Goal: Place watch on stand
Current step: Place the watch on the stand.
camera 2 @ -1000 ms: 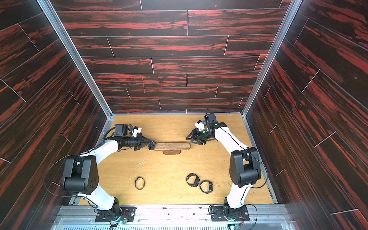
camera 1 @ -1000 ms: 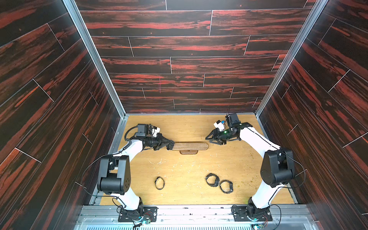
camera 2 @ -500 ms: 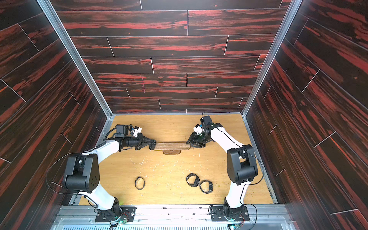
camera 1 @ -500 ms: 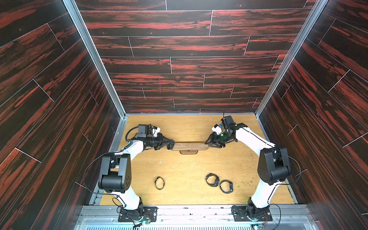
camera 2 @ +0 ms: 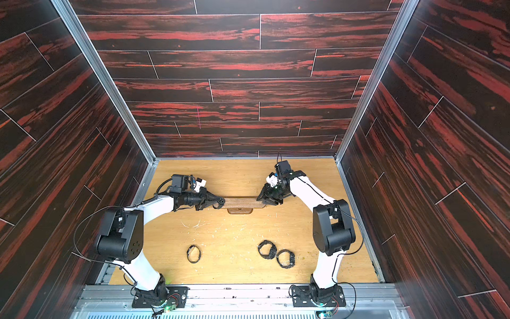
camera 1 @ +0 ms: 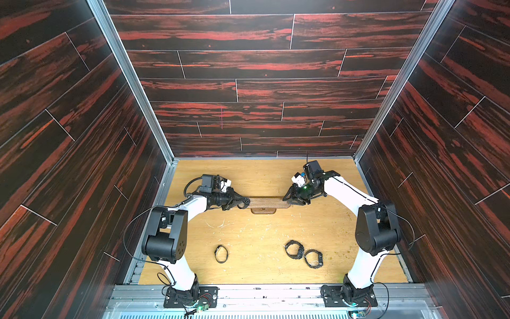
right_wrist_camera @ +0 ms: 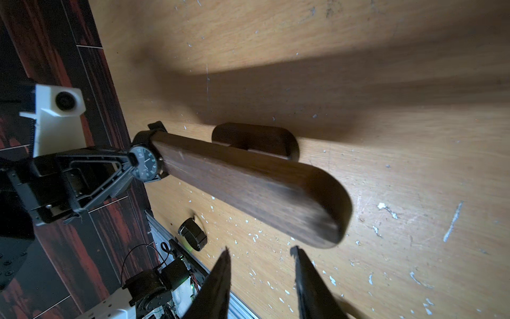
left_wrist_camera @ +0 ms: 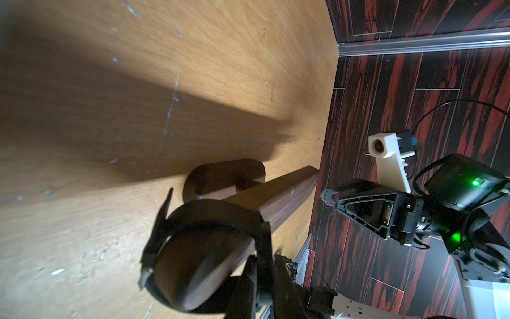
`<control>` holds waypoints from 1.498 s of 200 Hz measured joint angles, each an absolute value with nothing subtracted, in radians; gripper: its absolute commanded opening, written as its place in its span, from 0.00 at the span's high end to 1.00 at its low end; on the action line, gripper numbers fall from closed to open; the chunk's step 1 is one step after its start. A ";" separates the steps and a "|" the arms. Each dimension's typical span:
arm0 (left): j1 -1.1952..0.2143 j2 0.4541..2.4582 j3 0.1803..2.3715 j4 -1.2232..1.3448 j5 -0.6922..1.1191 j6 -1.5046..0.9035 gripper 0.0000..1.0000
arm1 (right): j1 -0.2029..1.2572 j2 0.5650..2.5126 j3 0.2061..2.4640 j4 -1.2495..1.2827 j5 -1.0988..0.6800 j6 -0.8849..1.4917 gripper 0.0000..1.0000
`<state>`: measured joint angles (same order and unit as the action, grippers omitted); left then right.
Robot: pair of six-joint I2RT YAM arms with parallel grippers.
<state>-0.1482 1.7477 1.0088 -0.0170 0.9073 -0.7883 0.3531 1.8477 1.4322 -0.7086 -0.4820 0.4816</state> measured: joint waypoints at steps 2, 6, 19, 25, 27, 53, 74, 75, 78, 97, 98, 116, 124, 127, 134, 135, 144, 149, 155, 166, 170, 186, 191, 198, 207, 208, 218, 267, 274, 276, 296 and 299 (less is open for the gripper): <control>-0.150 1.748 1.009 -0.015 0.907 -0.791 0.86 | 0.354 1.848 1.432 -0.708 -0.482 0.482 0.60; -0.153 1.748 1.009 -0.012 0.905 -0.793 0.86 | 0.355 1.848 1.432 -0.708 -0.482 0.482 0.60; -0.163 1.748 1.009 -0.004 0.904 -0.802 0.86 | 0.360 1.848 1.433 -0.708 -0.482 0.484 0.61; -0.168 1.748 1.009 0.001 0.904 -0.807 0.86 | 0.363 1.848 1.433 -0.707 -0.482 0.485 0.61; -0.170 1.748 1.009 0.002 0.904 -0.808 0.86 | 0.364 1.848 1.433 -0.707 -0.482 0.485 0.61; -0.183 1.748 1.009 0.015 0.899 -0.816 0.87 | 0.370 1.848 1.433 -0.706 -0.481 0.490 0.62; -0.186 1.748 1.009 0.010 0.897 -0.808 0.87 | 0.371 1.848 1.433 -0.706 -0.469 0.489 0.62; -0.186 1.748 1.009 0.010 0.897 -0.807 0.87 | 0.371 1.848 1.433 -0.706 -0.469 0.489 0.62; -0.186 1.748 1.009 0.009 0.897 -0.805 0.87 | 0.371 1.848 1.433 -0.706 -0.465 0.489 0.62; -0.185 1.748 1.005 0.006 0.897 -0.794 0.87 | 0.367 1.848 1.433 -0.709 -0.438 0.489 0.61; -0.185 1.748 1.004 0.006 0.896 -0.793 0.87 | 0.366 1.848 1.433 -0.709 -0.435 0.489 0.61; -0.185 1.748 0.996 0.005 0.897 -0.791 0.87 | 0.355 1.840 1.431 -0.710 -0.405 0.489 0.61; -0.185 1.748 0.995 0.007 0.897 -0.791 0.87 | 0.345 1.833 1.429 -0.710 -0.389 0.490 0.60; -0.185 1.748 0.995 0.009 0.897 -0.791 0.87 | 0.342 1.831 1.428 -0.710 -0.382 0.490 0.60; -0.185 1.748 0.994 0.013 0.897 -0.792 0.87 | 0.331 1.823 1.428 -0.710 -0.366 0.490 0.60; -0.185 1.748 0.994 0.013 0.897 -0.793 0.87 | 0.329 1.822 1.428 -0.710 -0.364 0.490 0.60; -0.185 1.748 0.990 0.020 0.897 -0.794 0.87 | 0.319 1.816 1.428 -0.710 -0.350 0.489 0.60; -0.185 1.748 0.988 0.024 0.897 -0.797 0.87 | 0.313 1.814 1.428 -0.710 -0.343 0.488 0.60; -0.185 1.748 0.986 0.028 0.897 -0.799 0.87 | 0.306 1.813 1.428 -0.710 -0.336 0.488 0.59; -0.185 1.748 0.984 0.035 0.897 -0.805 0.87 | 0.300 1.814 1.428 -0.711 -0.327 0.488 0.58; -0.185 1.748 0.983 0.037 0.897 -0.806 0.87 | 0.300 1.814 1.427 -0.711 -0.325 0.488 0.57; -0.185 1.748 0.983 0.041 0.897 -0.815 0.86 | 0.302 1.814 1.427 -0.710 -0.323 0.486 0.55; -0.186 1.748 0.983 0.044 0.897 -0.817 0.86 | 0.302 1.814 1.427 -0.710 -0.322 0.486 0.55; -0.186 1.748 0.982 0.046 0.896 -0.820 0.86 | 0.303 1.814 1.426 -0.709 -0.322 0.485 0.55; -0.186 1.748 0.982 0.051 0.896 -0.826 0.86 | 0.303 1.814 1.426 -0.710 -0.324 0.485 0.55; -0.186 1.748 0.982 0.052 0.896 -0.827 0.86 | 0.303 1.814 1.426 -0.710 -0.324 0.485 0.55; -0.186 1.748 0.981 0.056 0.896 -0.835 0.86 | 0.303 1.815 1.426 -0.709 -0.326 0.485 0.57; -0.215 1.751 0.984 0.075 0.889 -0.859 0.85 | 0.310 1.839 1.411 -0.695 -0.367 0.489 0.59; -0.221 1.757 0.986 0.077 0.889 -0.862 0.85 | 0.313 1.843 1.408 -0.694 -0.371 0.490 0.60; -0.223 1.760 0.987 0.078 0.889 -0.862 0.85 | 0.314 1.843 1.407 -0.694 -0.374 0.490 0.60; -0.239 1.773 0.991 0.079 0.887 -0.866 0.85 | 0.321 1.846 1.404 -0.687 -0.386 0.495 0.61; -0.242 1.774 0.991 0.079 0.886 -0.866 0.85 | 0.321 1.846 1.403 -0.686 -0.388 0.496 0.60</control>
